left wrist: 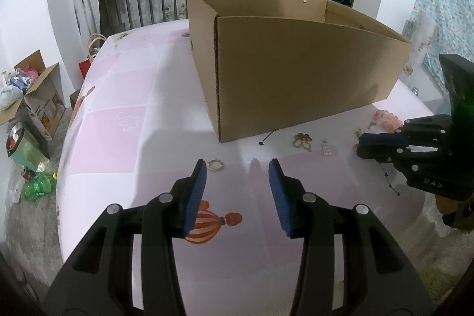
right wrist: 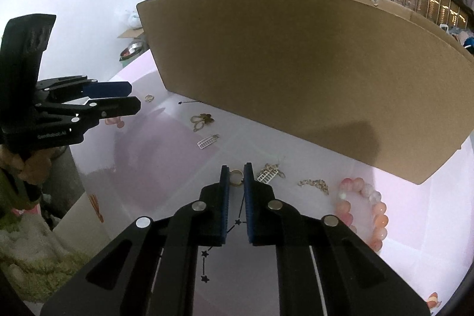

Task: Organize jewelry
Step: 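Close the left gripper on the small gold ring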

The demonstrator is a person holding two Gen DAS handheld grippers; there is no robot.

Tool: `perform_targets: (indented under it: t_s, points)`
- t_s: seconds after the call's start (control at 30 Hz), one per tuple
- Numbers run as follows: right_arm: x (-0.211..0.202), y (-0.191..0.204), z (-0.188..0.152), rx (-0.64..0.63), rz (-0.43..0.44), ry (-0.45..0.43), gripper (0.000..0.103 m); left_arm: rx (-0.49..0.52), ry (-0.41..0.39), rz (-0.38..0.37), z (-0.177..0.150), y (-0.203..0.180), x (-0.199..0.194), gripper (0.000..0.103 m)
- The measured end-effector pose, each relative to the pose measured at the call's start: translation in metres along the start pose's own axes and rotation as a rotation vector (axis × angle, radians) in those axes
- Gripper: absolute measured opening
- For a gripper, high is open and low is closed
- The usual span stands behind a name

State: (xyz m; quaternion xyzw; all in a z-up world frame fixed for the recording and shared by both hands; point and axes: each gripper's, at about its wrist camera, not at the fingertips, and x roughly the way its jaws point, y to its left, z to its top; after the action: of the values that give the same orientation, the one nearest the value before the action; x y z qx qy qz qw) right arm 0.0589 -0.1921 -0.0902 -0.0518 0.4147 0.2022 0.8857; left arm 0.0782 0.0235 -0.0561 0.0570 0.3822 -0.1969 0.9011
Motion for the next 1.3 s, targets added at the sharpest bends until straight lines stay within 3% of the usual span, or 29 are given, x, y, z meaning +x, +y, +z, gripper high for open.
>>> perform_targets:
  t_s: [0.1, 0.43, 1.3]
  points:
    - [-0.001, -0.001, -0.001, 0.004, 0.001, -0.001, 0.01, -0.006, 0.003, 0.006, 0.002, 0.003, 0.003, 0.039]
    - [-0.001, -0.001, -0.002, 0.009, 0.002, -0.002, 0.01, -0.02, 0.063, 0.045, 0.004, 0.009, 0.024, 0.016]
    - [-0.003, -0.001, -0.001, 0.024, 0.007, -0.013, 0.004, 0.003, 0.058, 0.078, 0.006, 0.006, 0.026, 0.01]
